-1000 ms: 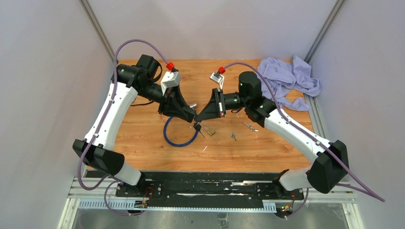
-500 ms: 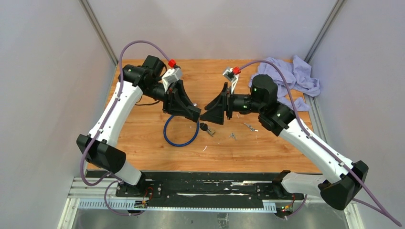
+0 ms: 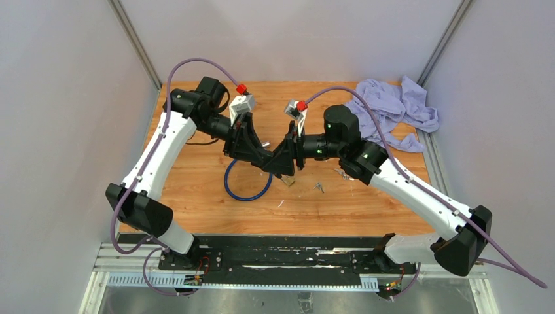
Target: Unlock with the key
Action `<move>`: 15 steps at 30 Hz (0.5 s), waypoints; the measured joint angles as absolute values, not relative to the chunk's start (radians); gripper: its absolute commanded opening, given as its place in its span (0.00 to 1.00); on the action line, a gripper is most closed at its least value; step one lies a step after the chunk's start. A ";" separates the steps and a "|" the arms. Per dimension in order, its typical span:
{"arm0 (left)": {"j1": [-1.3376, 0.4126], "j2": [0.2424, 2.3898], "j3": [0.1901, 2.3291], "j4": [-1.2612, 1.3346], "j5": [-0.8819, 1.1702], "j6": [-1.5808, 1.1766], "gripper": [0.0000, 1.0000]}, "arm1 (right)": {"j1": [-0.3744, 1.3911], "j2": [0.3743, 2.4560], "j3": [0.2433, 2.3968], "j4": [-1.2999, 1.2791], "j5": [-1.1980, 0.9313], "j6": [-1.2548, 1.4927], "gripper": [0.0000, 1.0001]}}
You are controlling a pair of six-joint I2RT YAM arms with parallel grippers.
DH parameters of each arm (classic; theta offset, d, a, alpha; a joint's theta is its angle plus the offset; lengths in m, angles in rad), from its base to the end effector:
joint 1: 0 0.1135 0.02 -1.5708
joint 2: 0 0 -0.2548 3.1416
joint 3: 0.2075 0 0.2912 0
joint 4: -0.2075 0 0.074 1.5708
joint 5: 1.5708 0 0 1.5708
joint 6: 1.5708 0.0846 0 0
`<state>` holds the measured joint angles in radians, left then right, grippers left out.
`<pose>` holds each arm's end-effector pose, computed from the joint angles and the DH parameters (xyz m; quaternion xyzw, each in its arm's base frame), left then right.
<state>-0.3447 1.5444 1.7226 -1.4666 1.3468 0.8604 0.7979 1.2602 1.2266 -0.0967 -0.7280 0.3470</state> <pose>0.2629 -0.1820 0.3886 0.5109 0.5879 -0.5690 0.2638 0.2145 0.3005 0.3887 -0.3859 0.6321 0.5588 0.3731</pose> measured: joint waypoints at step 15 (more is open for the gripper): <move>-0.342 1.563 1.766 -1.494 1.289 0.767 0.47 | 0.818 1.287 1.223 -0.075 -0.658 0.336 0.01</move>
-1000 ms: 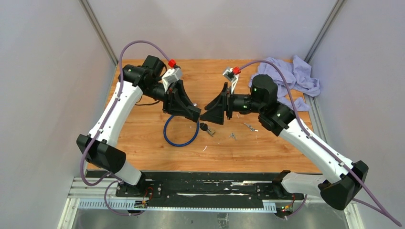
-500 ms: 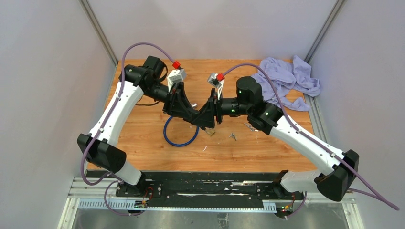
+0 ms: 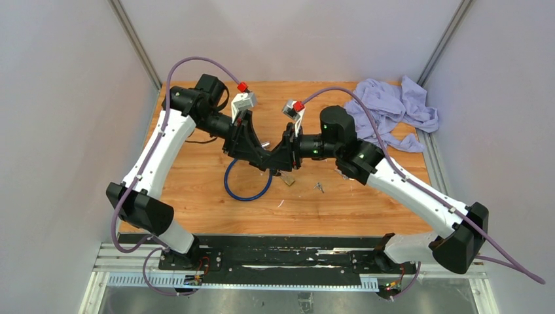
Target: Unlock with the key
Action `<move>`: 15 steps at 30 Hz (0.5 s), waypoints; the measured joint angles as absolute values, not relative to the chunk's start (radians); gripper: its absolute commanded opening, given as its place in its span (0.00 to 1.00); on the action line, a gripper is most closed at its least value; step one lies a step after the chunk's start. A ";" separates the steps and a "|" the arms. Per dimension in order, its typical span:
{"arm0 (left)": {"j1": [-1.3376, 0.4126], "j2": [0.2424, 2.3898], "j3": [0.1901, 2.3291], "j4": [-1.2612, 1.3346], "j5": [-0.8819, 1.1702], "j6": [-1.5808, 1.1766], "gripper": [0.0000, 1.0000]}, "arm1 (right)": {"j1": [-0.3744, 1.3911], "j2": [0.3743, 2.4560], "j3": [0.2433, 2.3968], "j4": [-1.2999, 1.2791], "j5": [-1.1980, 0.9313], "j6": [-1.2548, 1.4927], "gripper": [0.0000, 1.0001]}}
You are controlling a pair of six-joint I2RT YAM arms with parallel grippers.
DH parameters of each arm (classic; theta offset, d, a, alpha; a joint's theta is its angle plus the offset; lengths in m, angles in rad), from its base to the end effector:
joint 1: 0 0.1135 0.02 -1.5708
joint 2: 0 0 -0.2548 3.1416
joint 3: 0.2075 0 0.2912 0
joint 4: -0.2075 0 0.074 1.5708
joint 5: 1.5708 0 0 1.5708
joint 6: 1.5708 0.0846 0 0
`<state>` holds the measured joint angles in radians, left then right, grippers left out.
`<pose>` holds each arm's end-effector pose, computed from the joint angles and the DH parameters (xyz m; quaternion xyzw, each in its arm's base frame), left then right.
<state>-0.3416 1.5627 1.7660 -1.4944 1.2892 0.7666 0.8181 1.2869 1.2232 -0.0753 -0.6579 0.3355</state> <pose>0.2666 -0.1810 0.3909 0.4877 0.6290 -0.5581 0.2344 0.2196 0.3101 0.3803 -0.3765 0.6427 0.5430 0.3877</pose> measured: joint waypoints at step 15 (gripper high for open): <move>-0.273 1.644 1.831 -1.456 1.261 0.789 0.98 | 0.783 1.286 1.127 -0.081 -0.591 0.458 0.01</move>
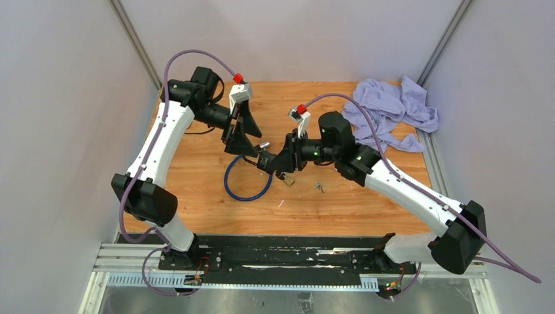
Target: Unlock with the key
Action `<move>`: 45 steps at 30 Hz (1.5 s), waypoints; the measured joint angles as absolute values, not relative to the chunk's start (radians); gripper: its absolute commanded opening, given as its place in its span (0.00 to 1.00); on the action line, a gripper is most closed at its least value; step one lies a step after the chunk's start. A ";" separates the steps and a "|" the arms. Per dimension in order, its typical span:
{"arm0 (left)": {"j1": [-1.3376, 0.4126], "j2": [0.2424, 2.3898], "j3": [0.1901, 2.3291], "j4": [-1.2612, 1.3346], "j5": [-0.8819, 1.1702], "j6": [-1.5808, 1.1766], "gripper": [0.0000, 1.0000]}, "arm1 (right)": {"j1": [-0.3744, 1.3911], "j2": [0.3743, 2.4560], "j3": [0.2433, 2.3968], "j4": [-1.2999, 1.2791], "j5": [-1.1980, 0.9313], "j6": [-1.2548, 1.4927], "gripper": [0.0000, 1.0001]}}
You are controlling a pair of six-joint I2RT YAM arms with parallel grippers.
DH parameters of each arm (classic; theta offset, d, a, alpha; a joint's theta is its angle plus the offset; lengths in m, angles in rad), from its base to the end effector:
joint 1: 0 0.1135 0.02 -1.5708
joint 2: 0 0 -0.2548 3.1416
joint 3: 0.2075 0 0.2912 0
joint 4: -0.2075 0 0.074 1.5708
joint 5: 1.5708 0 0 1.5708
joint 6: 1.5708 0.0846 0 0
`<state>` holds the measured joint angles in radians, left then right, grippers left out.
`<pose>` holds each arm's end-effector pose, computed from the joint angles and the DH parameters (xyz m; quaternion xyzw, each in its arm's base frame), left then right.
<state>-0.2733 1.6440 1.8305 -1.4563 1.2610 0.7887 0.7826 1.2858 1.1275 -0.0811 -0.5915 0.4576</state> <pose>0.3028 -0.1686 0.3841 0.4806 0.6439 -0.5328 0.2657 0.2357 0.3009 0.3381 -0.2993 0.7133 0.5299 0.3476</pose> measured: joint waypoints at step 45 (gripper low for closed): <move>-0.320 1.461 1.575 -1.424 0.768 1.426 0.40 | 0.698 1.566 1.147 0.155 -0.979 0.910 0.01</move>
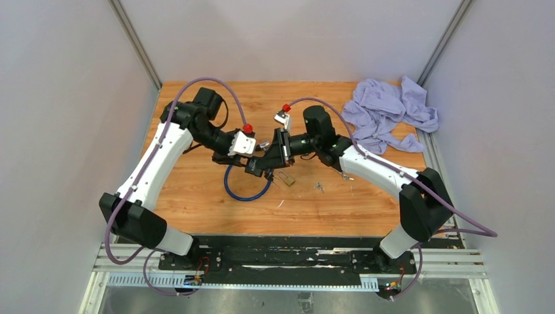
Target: Unlock with the key
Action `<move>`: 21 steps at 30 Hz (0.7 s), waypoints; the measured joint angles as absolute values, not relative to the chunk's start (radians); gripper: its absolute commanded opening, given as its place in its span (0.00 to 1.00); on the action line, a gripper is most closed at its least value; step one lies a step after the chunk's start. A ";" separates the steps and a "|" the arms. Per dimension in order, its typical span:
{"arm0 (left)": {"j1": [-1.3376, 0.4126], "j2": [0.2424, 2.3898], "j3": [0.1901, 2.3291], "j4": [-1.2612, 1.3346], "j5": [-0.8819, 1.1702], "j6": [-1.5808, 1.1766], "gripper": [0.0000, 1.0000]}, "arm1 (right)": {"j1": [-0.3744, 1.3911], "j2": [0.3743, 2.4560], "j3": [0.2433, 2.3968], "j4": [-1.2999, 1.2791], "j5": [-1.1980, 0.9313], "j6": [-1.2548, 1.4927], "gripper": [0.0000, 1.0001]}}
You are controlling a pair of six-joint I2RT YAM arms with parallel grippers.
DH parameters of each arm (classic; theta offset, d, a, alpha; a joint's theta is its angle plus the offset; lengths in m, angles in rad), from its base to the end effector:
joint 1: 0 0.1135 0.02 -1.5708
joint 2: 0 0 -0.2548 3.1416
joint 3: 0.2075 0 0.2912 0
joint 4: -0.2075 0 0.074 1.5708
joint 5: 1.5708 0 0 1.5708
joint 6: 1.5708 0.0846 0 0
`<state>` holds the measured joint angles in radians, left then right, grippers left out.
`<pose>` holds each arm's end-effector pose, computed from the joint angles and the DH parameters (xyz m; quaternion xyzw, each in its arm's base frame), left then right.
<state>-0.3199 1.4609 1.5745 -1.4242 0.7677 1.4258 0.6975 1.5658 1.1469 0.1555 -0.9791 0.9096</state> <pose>0.2692 -0.1511 0.3283 0.7356 0.5536 -0.2528 0.2974 0.2772 0.3239 0.2756 -0.2102 0.7269 0.6454 0.1039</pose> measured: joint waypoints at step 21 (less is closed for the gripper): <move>-0.465 1.280 1.311 -0.872 0.335 1.324 0.98 | 0.521 1.615 1.124 0.208 -1.023 1.056 0.01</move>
<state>-0.4652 1.2800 1.3106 -0.8719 0.3351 1.3243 0.5205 1.6150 1.1244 0.2077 -1.0225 1.0557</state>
